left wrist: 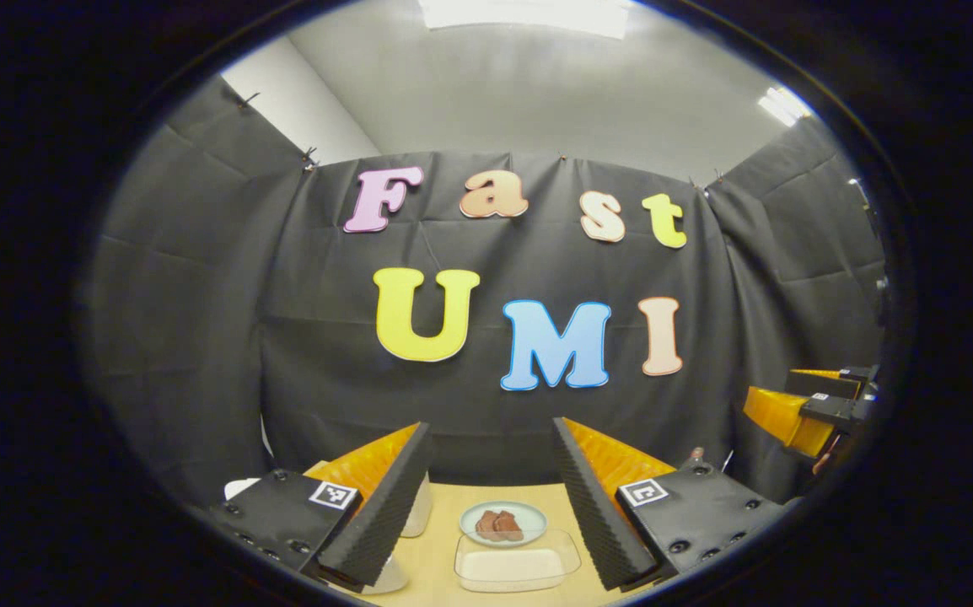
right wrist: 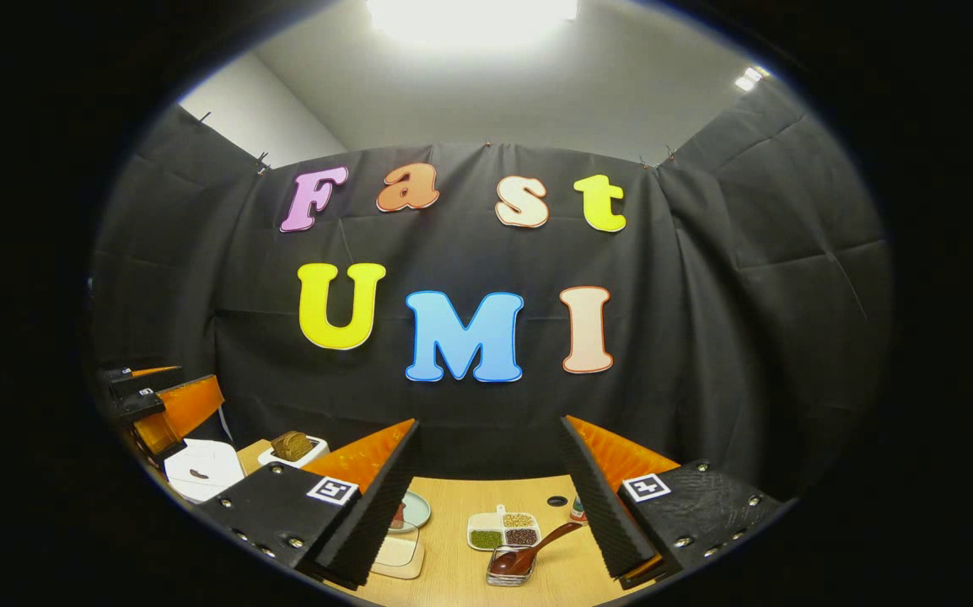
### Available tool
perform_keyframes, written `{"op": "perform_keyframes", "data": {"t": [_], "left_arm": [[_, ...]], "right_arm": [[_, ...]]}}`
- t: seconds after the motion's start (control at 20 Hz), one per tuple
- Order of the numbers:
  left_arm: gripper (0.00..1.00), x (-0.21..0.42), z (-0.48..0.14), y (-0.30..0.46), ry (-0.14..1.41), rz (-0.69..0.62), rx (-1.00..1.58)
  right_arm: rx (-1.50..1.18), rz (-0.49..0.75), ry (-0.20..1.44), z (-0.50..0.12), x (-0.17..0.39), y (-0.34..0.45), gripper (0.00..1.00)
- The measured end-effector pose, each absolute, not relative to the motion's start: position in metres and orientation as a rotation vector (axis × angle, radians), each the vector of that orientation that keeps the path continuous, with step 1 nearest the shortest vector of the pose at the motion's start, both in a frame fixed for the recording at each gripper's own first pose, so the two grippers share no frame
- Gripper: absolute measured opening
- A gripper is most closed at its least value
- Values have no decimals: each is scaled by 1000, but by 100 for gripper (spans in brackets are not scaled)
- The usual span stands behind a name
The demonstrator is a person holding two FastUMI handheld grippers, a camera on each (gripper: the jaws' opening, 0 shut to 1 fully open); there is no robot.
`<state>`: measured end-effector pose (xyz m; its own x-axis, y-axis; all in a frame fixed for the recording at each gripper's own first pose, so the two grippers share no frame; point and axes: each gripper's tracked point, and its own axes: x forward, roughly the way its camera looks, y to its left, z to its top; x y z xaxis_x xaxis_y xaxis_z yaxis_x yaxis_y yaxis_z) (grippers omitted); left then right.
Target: Close the left gripper, press the button to open the rice cooker; take a wooden spoon from the chopstick holder with the right hand, scoop a spoonful of rice and pour it into the rice cooker, then put the wooden spoon back into the chopstick holder.
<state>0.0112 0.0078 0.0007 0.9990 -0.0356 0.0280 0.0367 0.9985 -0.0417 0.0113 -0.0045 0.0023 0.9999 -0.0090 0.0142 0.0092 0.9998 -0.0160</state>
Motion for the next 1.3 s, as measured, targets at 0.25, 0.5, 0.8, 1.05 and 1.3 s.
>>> {"op": "perform_keyframes", "data": {"t": [0.25, 0.5, 0.8, 1.05, 1.3], "left_arm": [[96, 20, -7, 19, -25, -33, -25], [92, 24, -37, 52, 48, 5, 7], [28, 24, -99, 110, 232, 56, 3], [10, 32, -158, 169, 416, 78, -111], [10, 32, -219, 220, 588, 152, -129]], "right_arm": [[-3, -3, 5, -7, 20, -3, 98], [-7, 22, 43, -23, 27, 5, 98], [-11, 60, 89, -44, 39, 20, 98], [-11, 71, 130, -63, 47, 24, 98], [-9, 52, 171, -80, 49, 17, 98]]}}
